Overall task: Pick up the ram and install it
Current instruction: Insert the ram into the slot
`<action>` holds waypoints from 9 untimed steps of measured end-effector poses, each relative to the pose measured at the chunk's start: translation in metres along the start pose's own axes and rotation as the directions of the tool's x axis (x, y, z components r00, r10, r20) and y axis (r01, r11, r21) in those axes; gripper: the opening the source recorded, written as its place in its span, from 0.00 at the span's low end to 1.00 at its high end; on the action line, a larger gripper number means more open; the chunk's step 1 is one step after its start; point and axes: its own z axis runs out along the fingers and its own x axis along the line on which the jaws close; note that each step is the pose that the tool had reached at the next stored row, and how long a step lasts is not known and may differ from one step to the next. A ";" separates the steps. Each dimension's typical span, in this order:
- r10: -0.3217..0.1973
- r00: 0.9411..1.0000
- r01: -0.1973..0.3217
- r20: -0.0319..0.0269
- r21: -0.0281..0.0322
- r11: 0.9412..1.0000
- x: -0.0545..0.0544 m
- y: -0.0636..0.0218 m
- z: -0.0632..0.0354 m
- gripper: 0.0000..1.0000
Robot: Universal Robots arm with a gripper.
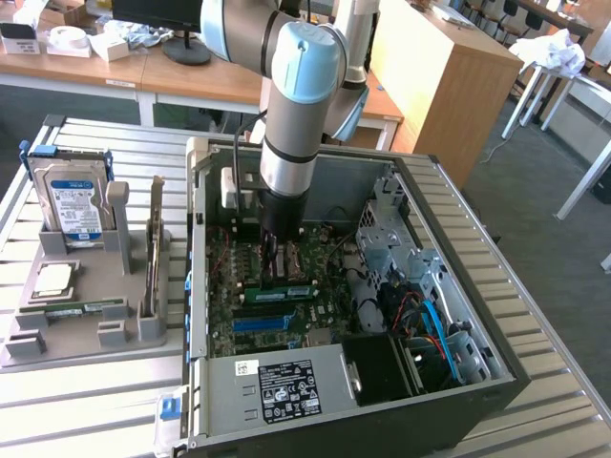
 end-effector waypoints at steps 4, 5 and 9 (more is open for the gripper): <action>0.000 1.000 0.000 0.000 0.000 1.000 0.000 0.0000 0.0000 0.10; 0.000 1.000 0.000 0.000 0.000 1.000 0.000 0.0000 0.0000 0.10; 0.000 1.000 0.000 0.000 0.000 1.000 0.000 0.0000 0.0002 0.10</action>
